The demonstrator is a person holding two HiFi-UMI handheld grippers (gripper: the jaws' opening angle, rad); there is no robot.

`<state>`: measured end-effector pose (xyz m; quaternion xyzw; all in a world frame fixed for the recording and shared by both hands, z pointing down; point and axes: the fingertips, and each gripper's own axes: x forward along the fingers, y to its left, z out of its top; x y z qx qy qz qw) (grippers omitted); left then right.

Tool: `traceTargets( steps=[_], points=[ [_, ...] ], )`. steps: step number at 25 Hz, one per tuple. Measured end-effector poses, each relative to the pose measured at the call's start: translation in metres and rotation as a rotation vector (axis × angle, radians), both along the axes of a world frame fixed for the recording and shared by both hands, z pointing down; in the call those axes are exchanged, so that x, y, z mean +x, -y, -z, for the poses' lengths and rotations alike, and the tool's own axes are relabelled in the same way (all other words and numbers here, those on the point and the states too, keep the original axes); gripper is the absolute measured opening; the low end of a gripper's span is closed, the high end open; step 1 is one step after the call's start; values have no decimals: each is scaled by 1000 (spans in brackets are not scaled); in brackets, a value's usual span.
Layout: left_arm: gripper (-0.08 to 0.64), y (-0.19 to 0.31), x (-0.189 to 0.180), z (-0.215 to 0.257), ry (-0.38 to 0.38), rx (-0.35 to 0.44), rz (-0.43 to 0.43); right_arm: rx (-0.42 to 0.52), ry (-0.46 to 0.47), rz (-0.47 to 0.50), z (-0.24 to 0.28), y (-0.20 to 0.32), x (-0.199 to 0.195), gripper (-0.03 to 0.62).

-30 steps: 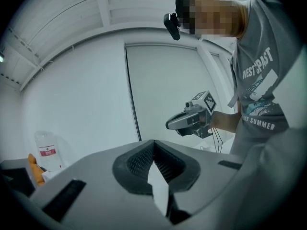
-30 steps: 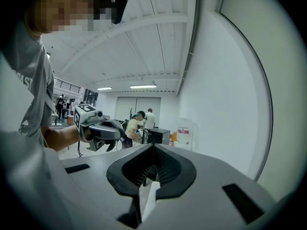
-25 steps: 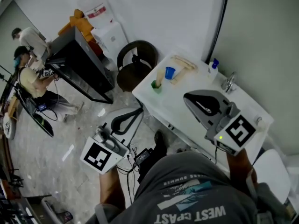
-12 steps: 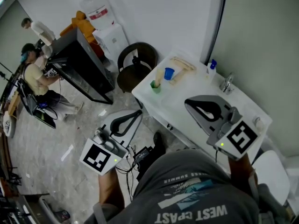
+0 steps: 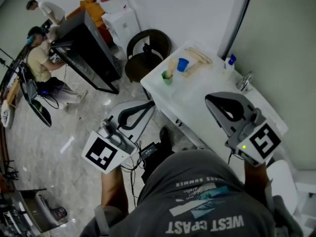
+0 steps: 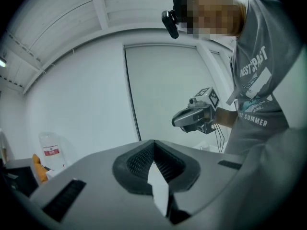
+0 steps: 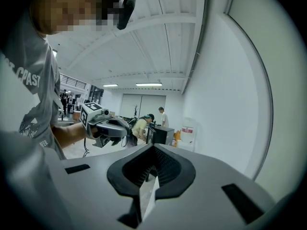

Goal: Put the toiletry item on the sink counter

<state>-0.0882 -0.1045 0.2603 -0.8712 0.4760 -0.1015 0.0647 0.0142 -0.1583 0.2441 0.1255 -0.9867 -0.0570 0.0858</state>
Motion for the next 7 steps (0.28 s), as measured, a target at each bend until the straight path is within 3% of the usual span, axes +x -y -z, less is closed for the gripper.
traceTargets(
  steps=[7],
  points=[
    [3,3,-4,2,-10,-4,5,-13,-8,-1,0,2,-4,28]
  ],
)
